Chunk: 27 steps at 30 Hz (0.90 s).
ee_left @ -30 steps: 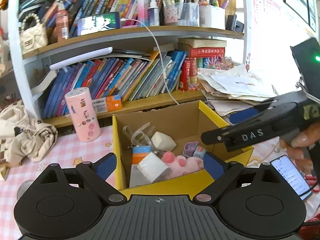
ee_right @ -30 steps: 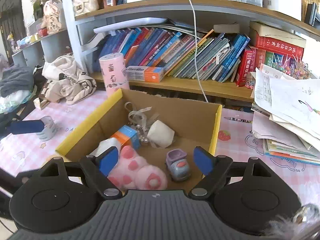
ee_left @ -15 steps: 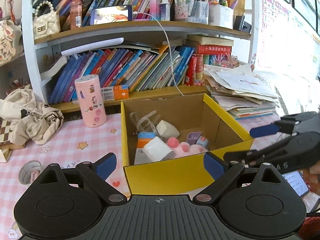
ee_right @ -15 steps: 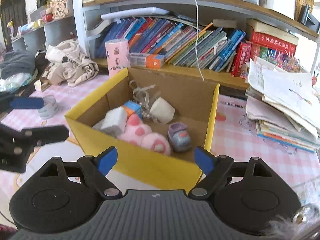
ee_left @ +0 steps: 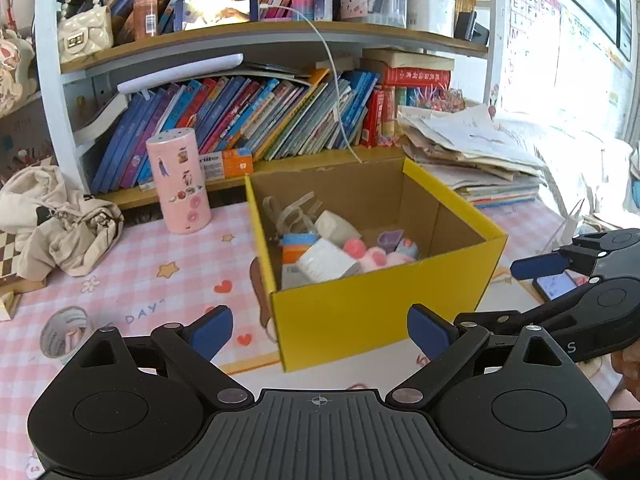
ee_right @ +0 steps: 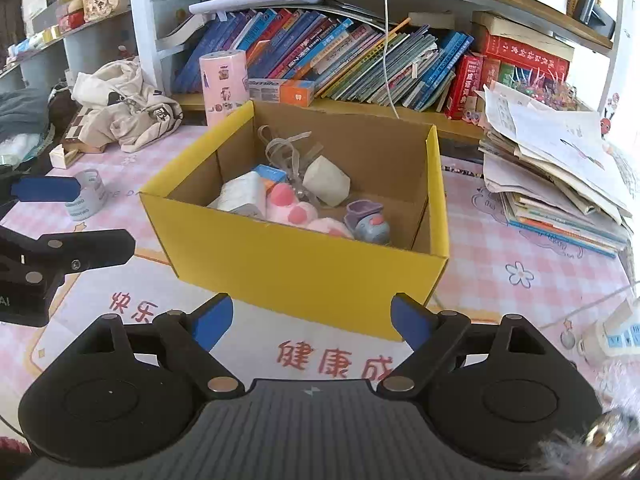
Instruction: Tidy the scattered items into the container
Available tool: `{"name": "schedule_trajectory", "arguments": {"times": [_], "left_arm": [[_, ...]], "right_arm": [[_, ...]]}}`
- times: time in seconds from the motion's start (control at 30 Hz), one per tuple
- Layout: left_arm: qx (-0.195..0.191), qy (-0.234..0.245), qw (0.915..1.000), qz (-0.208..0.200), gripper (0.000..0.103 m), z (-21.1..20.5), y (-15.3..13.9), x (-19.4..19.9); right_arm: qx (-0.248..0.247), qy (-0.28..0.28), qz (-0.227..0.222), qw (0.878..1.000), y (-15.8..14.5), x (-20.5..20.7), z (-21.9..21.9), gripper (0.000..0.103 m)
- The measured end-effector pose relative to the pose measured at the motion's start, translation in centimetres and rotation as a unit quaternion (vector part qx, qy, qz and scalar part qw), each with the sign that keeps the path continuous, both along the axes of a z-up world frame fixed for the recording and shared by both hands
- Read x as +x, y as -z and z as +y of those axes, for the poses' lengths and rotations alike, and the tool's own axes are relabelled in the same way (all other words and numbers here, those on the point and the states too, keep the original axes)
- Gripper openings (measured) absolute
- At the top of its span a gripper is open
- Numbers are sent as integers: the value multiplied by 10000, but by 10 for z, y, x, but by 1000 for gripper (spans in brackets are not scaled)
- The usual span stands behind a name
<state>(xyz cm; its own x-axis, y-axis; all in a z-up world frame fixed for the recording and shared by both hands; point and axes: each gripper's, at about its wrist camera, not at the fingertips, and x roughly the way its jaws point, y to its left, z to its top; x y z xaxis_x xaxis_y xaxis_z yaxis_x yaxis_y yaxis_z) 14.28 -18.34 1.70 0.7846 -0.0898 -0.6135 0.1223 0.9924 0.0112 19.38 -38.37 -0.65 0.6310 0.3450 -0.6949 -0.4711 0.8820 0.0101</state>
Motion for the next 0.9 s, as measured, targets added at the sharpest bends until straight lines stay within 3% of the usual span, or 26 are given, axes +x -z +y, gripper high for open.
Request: {"name": "schedule_trajectory", "arguments": {"times": [0.27,0.9], "left_arm": [[219,180,9990,357,96,20,12,-12],[179,209,9979,592,96,67,23,-34]], "right_arm": [[-121,231,180,9995,8,-17,24,94],[-283,473,360,9978,17,-52,74,99]]}}
